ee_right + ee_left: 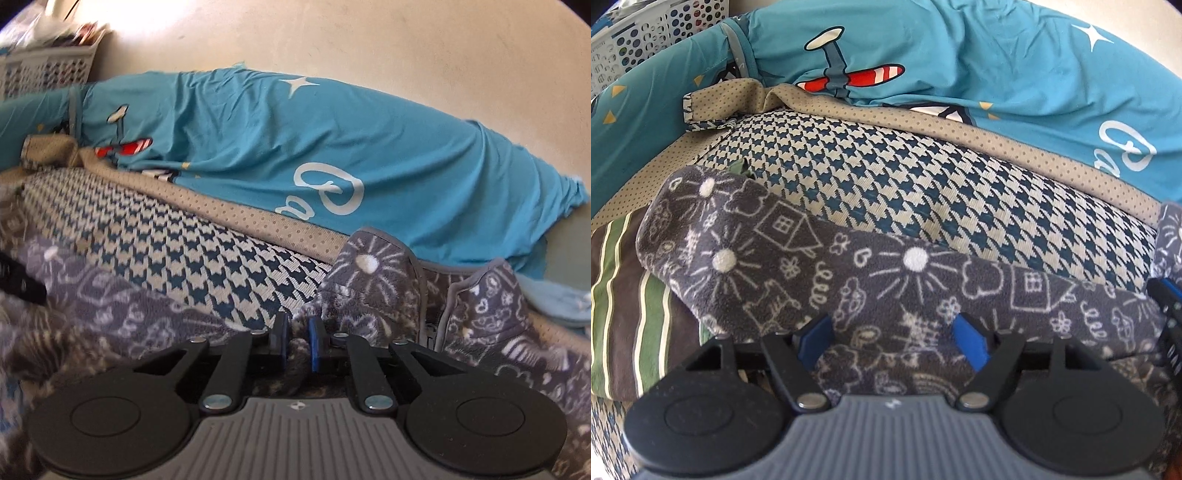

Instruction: Fold clothes

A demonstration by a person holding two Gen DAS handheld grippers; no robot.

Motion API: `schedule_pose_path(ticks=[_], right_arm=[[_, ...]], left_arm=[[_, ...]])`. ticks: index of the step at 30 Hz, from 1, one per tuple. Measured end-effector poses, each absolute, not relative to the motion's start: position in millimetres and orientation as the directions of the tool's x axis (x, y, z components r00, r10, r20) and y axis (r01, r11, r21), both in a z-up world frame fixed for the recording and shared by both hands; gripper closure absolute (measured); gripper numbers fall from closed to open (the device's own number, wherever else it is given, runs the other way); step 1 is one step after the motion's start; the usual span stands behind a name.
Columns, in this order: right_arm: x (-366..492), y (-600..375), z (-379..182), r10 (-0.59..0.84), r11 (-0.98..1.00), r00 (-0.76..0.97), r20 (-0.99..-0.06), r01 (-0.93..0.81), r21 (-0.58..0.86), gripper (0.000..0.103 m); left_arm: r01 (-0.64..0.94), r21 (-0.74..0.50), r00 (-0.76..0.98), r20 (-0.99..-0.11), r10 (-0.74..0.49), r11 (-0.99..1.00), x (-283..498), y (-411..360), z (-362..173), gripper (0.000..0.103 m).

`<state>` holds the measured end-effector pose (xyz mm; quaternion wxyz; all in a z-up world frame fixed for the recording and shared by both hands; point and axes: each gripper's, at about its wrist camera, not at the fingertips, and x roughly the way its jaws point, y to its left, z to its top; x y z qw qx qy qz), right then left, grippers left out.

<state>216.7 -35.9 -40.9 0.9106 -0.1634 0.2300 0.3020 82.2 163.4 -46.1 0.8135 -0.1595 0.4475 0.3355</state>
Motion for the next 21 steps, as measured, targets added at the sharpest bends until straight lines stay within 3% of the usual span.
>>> schedule_pose_path(ticks=[5,9,16,21], right_arm=[[239,-44,-31,0.554,0.794,0.665,-0.501,-0.602,0.079,0.094],[251,-50,-20,0.663,0.746,0.617,-0.424,-0.598,0.295,0.094],[257,-56,-3,0.750,0.654,0.593,-0.293,-0.598,0.463,0.094],[260,-54,-3,0.778,0.618,0.571,-0.261,-0.624,0.478,0.094]], left_arm=[[-0.686,0.067,0.362,-0.832,0.420,0.725,85,165,-50,0.024],[-0.697,0.090,0.351,-0.822,0.449,0.712,86,168,-52,0.021],[-0.726,0.122,0.330,-0.802,0.498,0.677,89,181,-54,0.015],[-0.730,0.150,0.323,-0.785,0.529,0.667,91,183,-55,0.015]])
